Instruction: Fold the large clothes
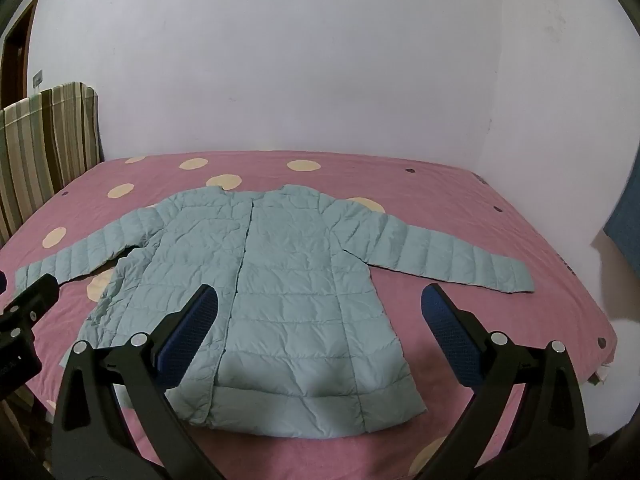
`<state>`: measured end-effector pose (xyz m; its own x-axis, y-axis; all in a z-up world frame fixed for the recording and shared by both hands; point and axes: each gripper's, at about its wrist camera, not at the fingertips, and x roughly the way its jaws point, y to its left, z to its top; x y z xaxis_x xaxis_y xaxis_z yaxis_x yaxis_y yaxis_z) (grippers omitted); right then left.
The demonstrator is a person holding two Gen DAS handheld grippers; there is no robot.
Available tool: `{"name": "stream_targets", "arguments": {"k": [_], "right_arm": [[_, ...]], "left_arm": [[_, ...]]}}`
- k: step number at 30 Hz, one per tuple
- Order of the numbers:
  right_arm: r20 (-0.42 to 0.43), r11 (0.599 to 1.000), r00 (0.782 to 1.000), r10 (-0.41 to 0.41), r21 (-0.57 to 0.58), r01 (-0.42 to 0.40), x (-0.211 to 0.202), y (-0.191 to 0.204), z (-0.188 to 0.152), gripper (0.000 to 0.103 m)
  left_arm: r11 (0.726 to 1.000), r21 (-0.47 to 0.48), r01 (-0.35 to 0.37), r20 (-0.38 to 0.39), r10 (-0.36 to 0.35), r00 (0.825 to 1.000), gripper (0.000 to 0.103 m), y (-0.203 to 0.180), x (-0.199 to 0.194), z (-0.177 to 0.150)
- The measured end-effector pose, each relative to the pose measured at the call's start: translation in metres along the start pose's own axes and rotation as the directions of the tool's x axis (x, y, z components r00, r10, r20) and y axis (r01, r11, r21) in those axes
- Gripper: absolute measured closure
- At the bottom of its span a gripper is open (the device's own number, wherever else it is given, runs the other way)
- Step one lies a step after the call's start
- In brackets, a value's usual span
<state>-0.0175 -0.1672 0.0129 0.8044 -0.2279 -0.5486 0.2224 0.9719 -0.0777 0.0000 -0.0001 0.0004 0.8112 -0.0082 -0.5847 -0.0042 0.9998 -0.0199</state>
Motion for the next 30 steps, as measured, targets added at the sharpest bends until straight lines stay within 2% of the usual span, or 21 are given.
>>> {"name": "stream_targets", "arguments": {"k": [30], "right_arm": [[0.001,1.000,1.000,0.000,-0.001,0.000,-0.0008,0.0006,0.0003,0.002]], "left_arm": [[1.000,-0.002,0.000,-0.003,0.000,1.000,0.004,-0.0037,0.0007,-0.0032]]}}
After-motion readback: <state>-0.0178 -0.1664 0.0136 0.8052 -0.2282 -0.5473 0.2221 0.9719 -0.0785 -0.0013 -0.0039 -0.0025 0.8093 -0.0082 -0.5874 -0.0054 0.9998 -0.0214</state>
